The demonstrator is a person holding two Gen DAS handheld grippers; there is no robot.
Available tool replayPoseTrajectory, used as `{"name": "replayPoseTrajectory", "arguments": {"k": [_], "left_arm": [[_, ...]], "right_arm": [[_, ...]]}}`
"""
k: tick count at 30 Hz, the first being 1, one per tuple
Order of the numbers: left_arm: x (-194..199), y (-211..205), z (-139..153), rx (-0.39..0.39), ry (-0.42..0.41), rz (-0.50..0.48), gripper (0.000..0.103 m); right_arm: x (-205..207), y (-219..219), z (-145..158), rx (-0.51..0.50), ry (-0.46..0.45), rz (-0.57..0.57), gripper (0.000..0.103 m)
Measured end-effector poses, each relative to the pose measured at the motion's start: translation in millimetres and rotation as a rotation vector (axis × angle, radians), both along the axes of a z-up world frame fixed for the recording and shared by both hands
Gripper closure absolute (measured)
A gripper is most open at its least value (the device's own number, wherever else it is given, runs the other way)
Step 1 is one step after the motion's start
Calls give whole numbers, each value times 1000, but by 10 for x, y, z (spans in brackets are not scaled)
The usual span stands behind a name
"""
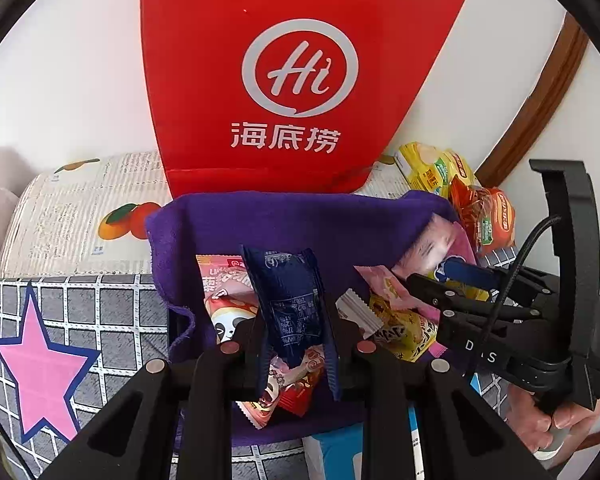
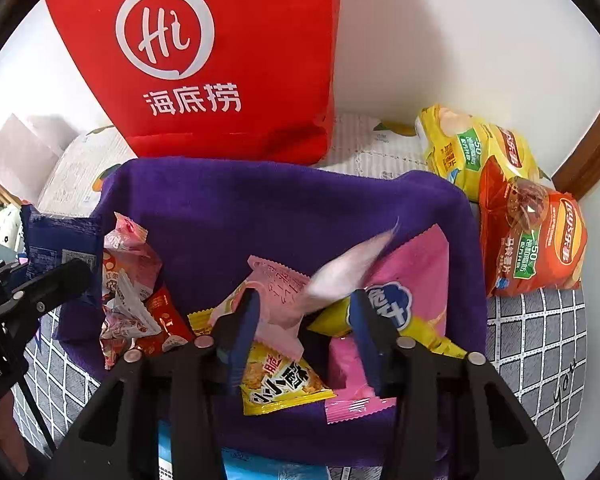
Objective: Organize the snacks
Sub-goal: 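Lower the amam candy onto the towel and open the right tool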
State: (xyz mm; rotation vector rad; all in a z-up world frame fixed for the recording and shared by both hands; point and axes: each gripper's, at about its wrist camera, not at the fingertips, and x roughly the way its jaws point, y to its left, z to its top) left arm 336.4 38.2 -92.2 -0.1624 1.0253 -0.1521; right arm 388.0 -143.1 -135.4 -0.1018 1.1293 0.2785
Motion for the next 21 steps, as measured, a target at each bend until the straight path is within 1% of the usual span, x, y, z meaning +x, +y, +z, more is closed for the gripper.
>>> {"name": "replayPoseTrajectory", "arguments": {"k": [3, 6, 15, 21], "left_arm": [[2, -27, -20, 1, 4, -8, 82], [5, -48, -41, 3, 10, -14, 82], [27, -56, -100, 8, 29, -19, 82], [27, -72, -121, 3, 34, -24, 82]], "right_arm": [[-8, -18, 27, 3, -1, 0, 51], [-24, -55, 85, 8, -11, -12, 51], [-142, -78, 314, 34, -79, -15, 47], [-153, -68, 338, 29, -86, -17, 45]]}}
